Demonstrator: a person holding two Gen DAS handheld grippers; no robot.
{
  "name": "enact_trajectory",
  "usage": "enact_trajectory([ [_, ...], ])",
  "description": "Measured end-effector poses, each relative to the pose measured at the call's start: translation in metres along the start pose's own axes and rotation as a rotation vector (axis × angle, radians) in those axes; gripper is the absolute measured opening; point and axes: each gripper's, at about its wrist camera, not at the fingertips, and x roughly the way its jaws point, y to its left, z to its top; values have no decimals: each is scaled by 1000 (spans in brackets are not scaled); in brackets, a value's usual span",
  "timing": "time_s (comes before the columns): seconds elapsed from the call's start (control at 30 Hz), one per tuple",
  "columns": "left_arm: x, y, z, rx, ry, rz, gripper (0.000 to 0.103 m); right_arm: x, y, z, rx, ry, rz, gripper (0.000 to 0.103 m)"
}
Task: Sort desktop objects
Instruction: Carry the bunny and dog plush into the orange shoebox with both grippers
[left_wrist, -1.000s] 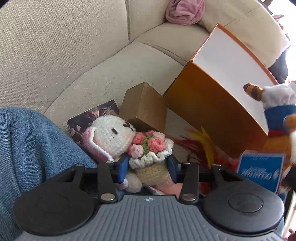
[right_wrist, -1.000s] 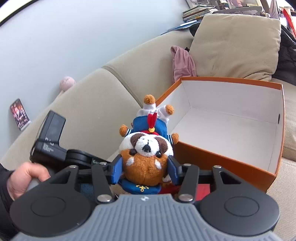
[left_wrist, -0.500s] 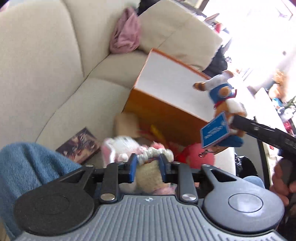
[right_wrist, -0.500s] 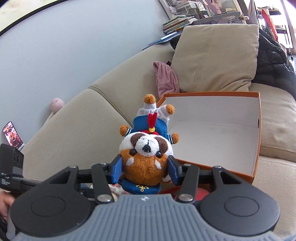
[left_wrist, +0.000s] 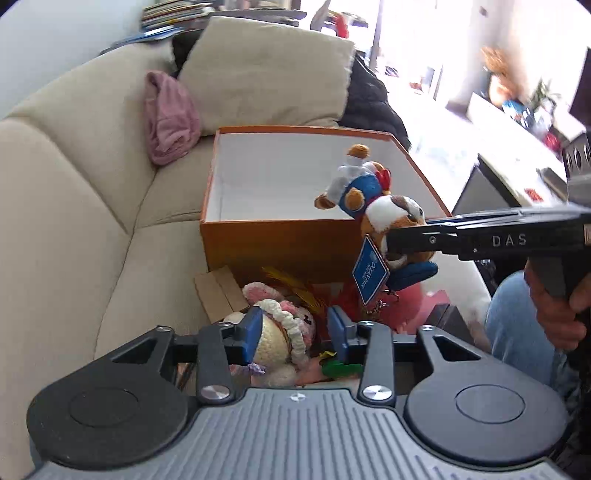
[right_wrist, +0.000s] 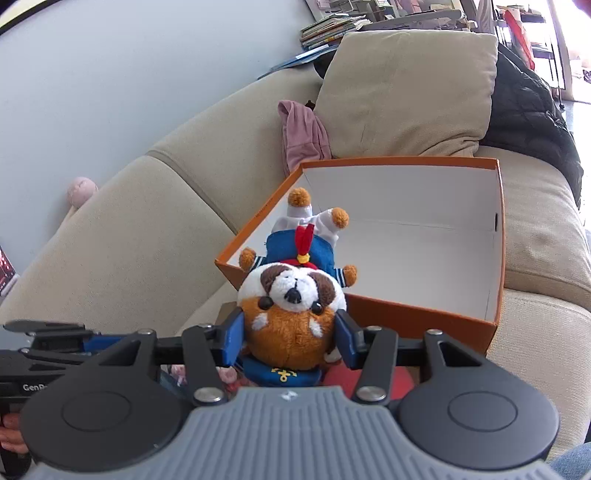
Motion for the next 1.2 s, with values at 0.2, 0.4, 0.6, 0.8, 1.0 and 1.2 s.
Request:
enact_trajectory([
  [0.2, 37, -14, 5, 356, 129, 18, 56, -10, -7, -10, -2, 8, -12, 53],
  [0.4, 79, -20, 4, 588, 294, -32, 59, -16, -13, -16, 19, 10, -1, 54],
  [0.6, 102, -17, 13, 618, 418, -106, 64, -13, -16, -17, 31, 13, 4, 54],
  [0.8, 112, -10, 1, 601, 483, -78, 60, -7, -17, -16, 33, 23, 6, 54],
  [1.0, 86, 1, -3, 470, 425, -70, 49, -7, -13, -12, 14, 30, -8, 54],
  [1.2, 29, 14, 11, 333, 268, -88, 48, -17, -7, 4, -6, 4, -10, 53],
])
